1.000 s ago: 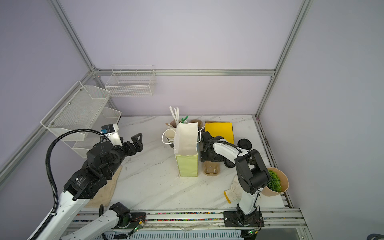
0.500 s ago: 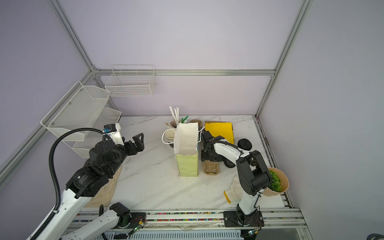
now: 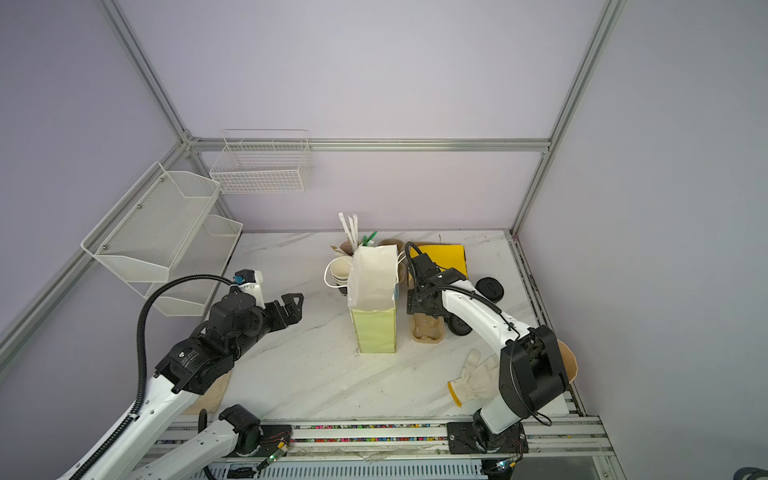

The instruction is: Pack the takeout coffee

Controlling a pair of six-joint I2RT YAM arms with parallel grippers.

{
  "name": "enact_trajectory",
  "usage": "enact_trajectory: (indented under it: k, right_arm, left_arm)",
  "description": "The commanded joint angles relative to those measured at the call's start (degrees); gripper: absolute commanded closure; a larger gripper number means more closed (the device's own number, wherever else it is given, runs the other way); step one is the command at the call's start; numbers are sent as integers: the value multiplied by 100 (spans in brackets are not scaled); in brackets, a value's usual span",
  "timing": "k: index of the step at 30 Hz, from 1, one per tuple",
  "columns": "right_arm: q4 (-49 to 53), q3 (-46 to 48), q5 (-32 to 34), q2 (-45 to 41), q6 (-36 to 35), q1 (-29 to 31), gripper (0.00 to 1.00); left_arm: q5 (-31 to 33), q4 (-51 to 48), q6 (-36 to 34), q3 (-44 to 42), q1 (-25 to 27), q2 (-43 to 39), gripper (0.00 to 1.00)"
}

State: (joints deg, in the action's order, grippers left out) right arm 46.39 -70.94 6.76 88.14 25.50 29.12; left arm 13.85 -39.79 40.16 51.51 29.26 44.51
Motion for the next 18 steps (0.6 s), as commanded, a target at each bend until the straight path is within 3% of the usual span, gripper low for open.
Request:
enact_trajectory:
  k: [1, 9, 18]
  right_arm:
    - [456, -246, 339, -297, 54, -58, 21]
    - [1062, -1010, 809, -857, -27, -125, 21]
    - [1687, -2135, 1160, -1241, -169, -130, 21]
  left_arm:
    - [-599, -37, 604, -520, -34, -84, 1]
    - [-1832, 1067, 1213, -1457, -38, 340, 1]
    - [-2951, 2327, 1468, -1731, -8, 1713, 3]
